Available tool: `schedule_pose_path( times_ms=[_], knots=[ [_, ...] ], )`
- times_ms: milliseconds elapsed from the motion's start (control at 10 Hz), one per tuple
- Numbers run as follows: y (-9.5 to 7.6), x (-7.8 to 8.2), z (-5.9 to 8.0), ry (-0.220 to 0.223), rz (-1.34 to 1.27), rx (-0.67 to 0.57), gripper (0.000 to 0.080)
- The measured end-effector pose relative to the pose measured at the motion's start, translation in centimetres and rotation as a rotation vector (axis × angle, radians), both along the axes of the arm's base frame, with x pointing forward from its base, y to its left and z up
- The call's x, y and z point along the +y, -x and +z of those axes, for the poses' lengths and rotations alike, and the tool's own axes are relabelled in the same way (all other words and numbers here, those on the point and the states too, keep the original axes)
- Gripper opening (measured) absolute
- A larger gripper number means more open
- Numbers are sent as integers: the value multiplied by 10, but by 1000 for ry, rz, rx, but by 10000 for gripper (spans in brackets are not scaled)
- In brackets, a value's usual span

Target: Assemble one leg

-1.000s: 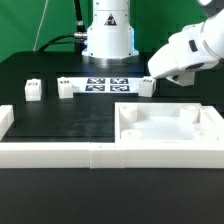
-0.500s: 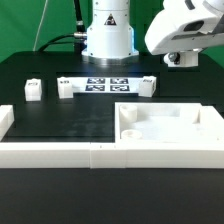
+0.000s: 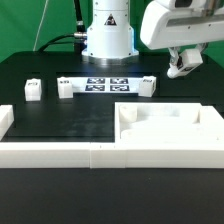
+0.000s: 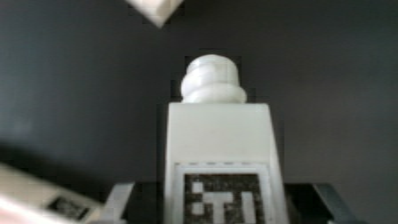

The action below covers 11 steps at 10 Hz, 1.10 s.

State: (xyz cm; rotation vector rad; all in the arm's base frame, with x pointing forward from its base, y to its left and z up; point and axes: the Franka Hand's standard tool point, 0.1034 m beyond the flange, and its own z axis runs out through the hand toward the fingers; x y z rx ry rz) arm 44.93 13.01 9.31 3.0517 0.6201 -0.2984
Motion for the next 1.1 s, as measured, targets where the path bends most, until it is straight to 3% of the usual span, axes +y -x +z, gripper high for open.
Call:
schedule_pose_path(
  times_ms=[200,600,800,1100],
  knots=[
    [-31,-6,15,-58,13,-142,287],
    [-39,-14,14,-151,42,-476,287],
    [-58,-17,19,-147,47,-472,287],
    [-111,-8,30,-156,44,-482,287]
  ],
)
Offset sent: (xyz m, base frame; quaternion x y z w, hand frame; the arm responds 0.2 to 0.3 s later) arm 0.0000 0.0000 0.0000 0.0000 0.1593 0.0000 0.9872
